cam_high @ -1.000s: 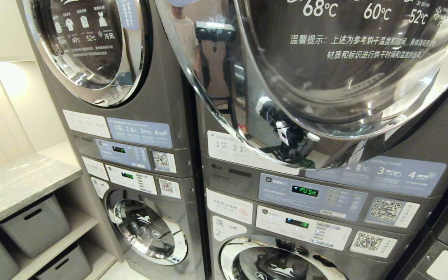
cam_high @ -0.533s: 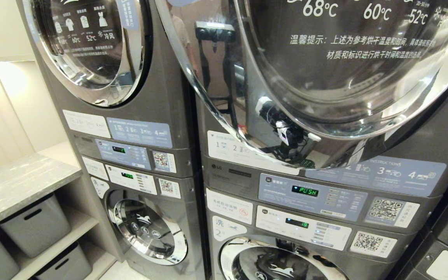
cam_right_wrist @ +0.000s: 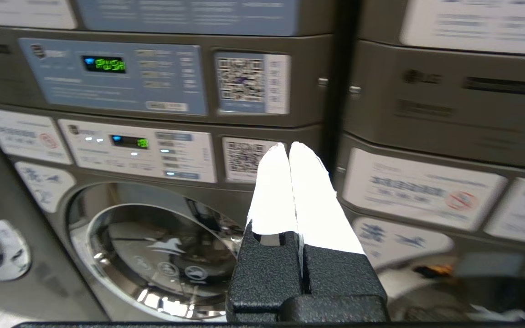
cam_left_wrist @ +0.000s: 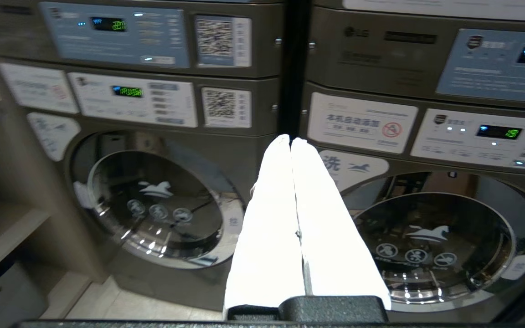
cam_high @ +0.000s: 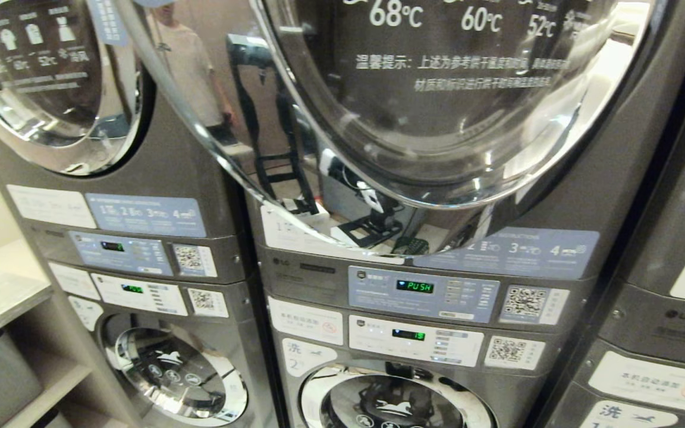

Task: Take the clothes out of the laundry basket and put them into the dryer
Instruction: Open the dryer

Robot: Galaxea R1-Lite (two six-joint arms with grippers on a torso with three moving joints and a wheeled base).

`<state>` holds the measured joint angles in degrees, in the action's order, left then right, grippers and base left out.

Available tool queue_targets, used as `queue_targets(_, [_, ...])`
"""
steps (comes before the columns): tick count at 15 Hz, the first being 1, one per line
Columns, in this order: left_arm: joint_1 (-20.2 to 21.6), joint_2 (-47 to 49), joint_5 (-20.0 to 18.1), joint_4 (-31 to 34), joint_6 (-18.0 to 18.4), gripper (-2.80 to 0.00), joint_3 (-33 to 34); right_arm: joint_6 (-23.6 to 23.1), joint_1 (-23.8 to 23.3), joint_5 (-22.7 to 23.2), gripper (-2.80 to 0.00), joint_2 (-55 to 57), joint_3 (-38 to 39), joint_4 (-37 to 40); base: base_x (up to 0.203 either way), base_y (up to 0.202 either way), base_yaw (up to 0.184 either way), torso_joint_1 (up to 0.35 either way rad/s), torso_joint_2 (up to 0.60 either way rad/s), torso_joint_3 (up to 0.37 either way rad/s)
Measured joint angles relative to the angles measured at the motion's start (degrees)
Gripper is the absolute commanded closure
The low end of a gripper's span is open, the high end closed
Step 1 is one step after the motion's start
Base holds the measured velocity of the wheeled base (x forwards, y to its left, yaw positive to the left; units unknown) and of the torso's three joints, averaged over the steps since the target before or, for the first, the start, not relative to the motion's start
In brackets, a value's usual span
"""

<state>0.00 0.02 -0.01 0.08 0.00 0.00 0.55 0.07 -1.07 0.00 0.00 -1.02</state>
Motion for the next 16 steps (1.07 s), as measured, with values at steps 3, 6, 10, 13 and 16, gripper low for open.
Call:
queue_targets(3, [0.0,0.0,0.0,0.0,0.1,0.0,0.0,0.2,0.0,0.0,0.0,0.0,0.0,0.0,-0.002,0.006,-0.175,0.002,0.0,0.0])
queue_targets(6, [0.0,0.0,0.0,0.0,0.1,0.0,0.0,0.1,0.0,0.0,0.0,0.0,0.0,0.0,-0.001,0.004,-0.133,0.003,0.01,0.003])
queue_targets(10, [0.0,0.0,0.0,0.0,0.0,0.0,0.0,0.2,0.0,0.0,0.0,0.0,0.0,0.0,0.0,0.0,0.0,0.0,0.0,0.0])
queue_targets(13, [0.0,0.0,0.0,-0.1,0.0,0.0,0.0,0.1,0.0,0.0,0.0,0.0,0.0,0.0,-0.148,0.001,0.006,0.003,0.01,-0.001])
queue_targets(16, [0.0,0.0,0.0,-0.1,-0.1,0.0,0.0,0.1,0.0,-0.1,0.0,0.0,0.0,0.0,-0.2,0.0,0.002,-0.006,0.0,0.001])
